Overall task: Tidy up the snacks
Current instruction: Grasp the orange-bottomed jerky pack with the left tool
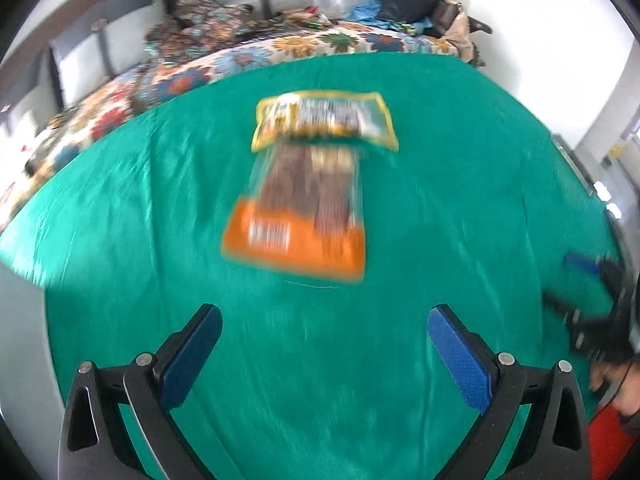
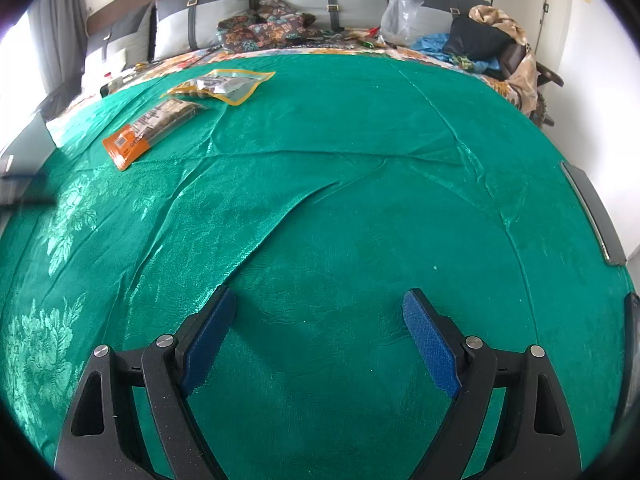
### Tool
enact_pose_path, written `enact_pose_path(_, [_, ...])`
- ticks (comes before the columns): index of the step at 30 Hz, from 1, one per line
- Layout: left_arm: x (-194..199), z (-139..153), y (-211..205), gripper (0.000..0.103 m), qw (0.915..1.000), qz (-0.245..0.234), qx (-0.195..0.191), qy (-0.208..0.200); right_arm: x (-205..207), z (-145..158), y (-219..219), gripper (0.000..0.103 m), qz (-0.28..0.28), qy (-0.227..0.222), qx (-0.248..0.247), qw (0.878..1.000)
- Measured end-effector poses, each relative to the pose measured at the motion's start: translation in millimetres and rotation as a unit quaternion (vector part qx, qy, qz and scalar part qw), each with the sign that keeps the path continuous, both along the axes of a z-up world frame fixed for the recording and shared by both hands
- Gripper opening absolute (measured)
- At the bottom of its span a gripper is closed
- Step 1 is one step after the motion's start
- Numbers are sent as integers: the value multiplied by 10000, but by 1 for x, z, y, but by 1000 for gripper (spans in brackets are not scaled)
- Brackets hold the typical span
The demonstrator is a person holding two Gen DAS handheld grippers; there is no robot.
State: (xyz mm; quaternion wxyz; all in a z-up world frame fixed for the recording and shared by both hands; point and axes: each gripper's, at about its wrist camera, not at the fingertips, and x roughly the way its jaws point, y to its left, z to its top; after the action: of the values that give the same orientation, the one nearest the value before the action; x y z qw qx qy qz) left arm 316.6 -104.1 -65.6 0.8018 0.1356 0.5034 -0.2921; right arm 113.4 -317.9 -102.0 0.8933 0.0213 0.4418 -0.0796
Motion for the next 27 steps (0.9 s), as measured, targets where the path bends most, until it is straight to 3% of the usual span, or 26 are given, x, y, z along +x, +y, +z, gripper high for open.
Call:
enact_pose_path(5, [58,-2,-39,102,9994,-298,100,108,0,0,0,88,0,-1,4,10000])
enact_pose_path(10, [85,-23,-69,102,9985,-446,274,168,0,-1,0,88,0,-2,8,10000])
enact_pose_path(16, [111,-56,-75,102,9978,-197,484,419,1,-1,0,88,0,-3,11,10000])
enact_pose_path(19, [106,-58,-78,102,9985,-224,464,156,1,-1,0,88,0,-5,12,10000])
enact_pose_path(21, [97,-56,-76,90,9989,-212,414,-55,0,-1,0,88,0,-7,14,10000])
enact_pose_path(22, [94,-53,-73,75,9992,-113,368,-145,0,-2,0,88,-2,-7,14,10000])
enact_pose_path(23, [90,-50,-67,69,9994,48,302,-135,0,-2,0,88,-2,-7,14,10000])
enact_pose_path(27, [58,-49,-35,66,9991,253,344,-48,0,-1,0,88,-4,-6,12,10000])
